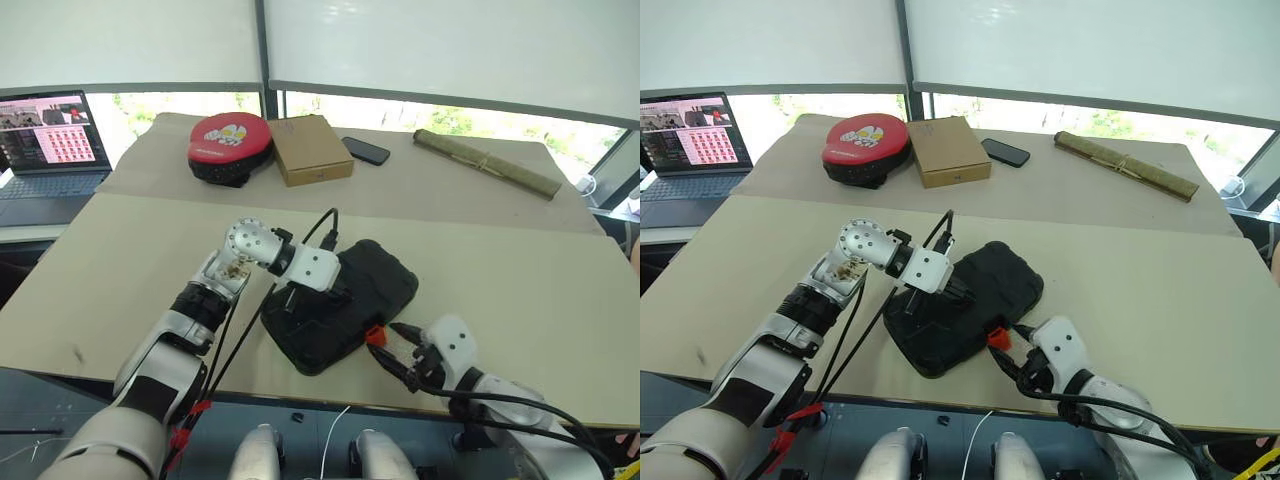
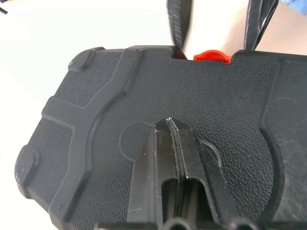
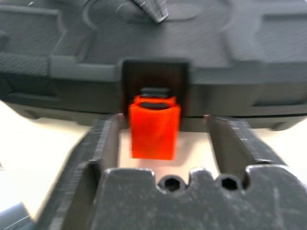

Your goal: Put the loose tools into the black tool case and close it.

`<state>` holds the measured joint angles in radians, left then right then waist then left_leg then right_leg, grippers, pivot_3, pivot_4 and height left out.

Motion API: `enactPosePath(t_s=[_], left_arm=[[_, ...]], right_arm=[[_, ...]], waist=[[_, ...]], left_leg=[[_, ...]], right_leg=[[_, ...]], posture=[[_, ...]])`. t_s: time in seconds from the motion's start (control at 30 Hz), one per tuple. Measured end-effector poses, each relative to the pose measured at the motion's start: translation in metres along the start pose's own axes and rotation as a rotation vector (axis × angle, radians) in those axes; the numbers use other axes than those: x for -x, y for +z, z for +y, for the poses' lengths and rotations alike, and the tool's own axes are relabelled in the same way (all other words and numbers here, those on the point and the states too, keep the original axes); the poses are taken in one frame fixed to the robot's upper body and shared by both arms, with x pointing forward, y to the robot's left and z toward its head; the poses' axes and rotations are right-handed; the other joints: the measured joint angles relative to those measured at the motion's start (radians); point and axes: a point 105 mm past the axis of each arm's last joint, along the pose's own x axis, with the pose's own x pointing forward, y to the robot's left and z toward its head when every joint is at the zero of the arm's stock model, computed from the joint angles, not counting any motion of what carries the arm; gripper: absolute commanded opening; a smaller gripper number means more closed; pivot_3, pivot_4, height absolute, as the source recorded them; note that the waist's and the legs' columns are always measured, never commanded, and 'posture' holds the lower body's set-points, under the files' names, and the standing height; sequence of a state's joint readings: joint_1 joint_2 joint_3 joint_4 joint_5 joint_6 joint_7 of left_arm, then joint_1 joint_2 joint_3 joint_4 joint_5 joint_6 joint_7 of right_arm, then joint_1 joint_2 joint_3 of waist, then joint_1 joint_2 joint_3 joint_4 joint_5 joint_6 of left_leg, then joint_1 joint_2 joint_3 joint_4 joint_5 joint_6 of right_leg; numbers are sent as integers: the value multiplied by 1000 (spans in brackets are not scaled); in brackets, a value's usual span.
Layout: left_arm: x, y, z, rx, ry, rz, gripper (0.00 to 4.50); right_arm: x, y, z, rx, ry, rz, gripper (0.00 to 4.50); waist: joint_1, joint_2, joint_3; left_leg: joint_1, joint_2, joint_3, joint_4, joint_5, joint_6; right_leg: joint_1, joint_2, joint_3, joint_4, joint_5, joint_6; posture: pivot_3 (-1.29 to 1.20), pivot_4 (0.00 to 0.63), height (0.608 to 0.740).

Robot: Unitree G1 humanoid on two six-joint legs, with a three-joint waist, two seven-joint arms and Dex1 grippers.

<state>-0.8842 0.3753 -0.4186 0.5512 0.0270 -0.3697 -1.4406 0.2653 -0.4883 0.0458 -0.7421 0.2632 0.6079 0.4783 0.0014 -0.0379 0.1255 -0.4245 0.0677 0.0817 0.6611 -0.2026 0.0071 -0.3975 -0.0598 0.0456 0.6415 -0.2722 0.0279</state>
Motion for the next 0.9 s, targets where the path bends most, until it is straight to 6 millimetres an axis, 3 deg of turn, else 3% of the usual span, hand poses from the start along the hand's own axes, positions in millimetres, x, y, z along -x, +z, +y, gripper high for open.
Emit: enactPosePath(t_s=[0.1,0.37,0.5,0.9], left_arm=[[0,0,0,0,1,0,0],[0,0,0,0,6,1,0],[0,0,0,0,6,2,0],[2,-1,3,2,15,13,0]], right_arm=[[7,-14,0,-1,6,58,3016],[7,-27,1,-17,30,85,212],[-3,-34,7,-12,81,107,99],[-26,-27,15,-44,112,21,99]], waist=[[0,0,0],[0,0,0],[0,0,0],[-20,-5,-1]], left_leg=[[0,0,0,0,0,0],[0,0,0,0,0,0],[0,0,0,0,0,0],[2,2,-1,-2,0,0]], right_leg=[[0,0,0,0,0,0],[0,0,0,0,0,1],[0,0,0,0,-1,1],[-1,2,0,0,0,-1]], posture=[[0,150,740],[0,150,740],[0,150,740],[0,150,740]])
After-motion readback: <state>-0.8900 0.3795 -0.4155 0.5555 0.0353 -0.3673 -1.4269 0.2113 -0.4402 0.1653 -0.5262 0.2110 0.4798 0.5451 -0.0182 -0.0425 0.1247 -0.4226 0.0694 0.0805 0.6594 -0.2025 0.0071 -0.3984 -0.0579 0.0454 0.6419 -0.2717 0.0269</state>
